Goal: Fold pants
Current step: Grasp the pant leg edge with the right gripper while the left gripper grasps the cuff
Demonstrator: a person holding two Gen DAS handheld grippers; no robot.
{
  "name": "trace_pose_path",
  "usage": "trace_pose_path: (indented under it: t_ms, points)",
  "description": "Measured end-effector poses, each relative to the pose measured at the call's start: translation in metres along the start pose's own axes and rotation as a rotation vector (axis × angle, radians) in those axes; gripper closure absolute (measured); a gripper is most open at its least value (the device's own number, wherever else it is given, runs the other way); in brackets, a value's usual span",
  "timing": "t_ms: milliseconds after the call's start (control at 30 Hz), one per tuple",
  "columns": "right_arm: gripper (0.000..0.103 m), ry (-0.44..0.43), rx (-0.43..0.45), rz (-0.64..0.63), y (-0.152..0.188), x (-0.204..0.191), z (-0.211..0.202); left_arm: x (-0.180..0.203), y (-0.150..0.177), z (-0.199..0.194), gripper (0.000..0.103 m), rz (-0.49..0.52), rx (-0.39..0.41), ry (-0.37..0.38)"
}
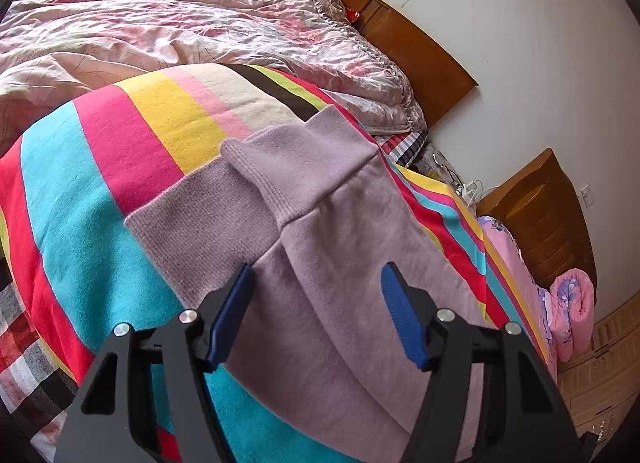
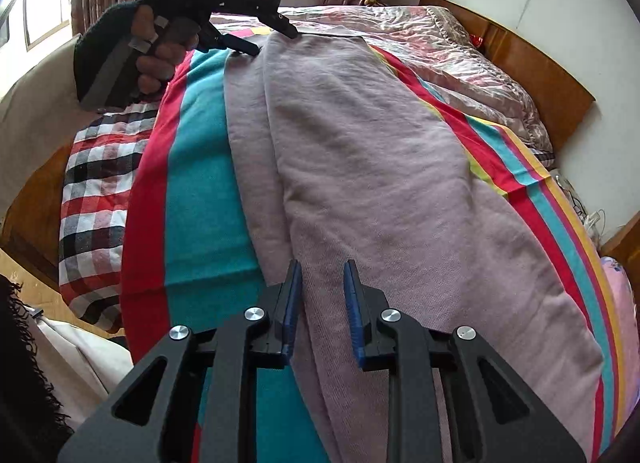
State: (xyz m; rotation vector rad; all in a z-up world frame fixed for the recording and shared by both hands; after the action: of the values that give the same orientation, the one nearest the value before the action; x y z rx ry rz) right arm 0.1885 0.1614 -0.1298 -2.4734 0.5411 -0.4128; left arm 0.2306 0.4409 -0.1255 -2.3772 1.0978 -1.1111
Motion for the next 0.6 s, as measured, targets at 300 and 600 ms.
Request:
trace_pose_path:
  t_ms: [300,600]
  points:
    - [0.081,0.076,-0.023,-0.104,0.009,-0.011,0.000,0.002,0.002,-0.001,0.036,0.011,-0.005,-0.007]
    - [0.098,0.149,0.027,-0.166,0.005,-0.013,-0.003,0.002,0.002,-0.007,0.036,-0.004,0.011,0.018]
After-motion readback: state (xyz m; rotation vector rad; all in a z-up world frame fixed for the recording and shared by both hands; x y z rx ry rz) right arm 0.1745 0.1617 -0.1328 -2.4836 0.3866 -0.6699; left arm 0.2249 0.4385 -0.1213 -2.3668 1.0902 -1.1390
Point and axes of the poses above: each gripper's, at about its wrist camera, not at the fingertips, and z roughly the way its jaws point, x to its right, y to its underside, the point moved 7 cm from there along z, roughly the way its jaws point, and after that the axes turned 2 degrees about z, right-handed, at the moved point
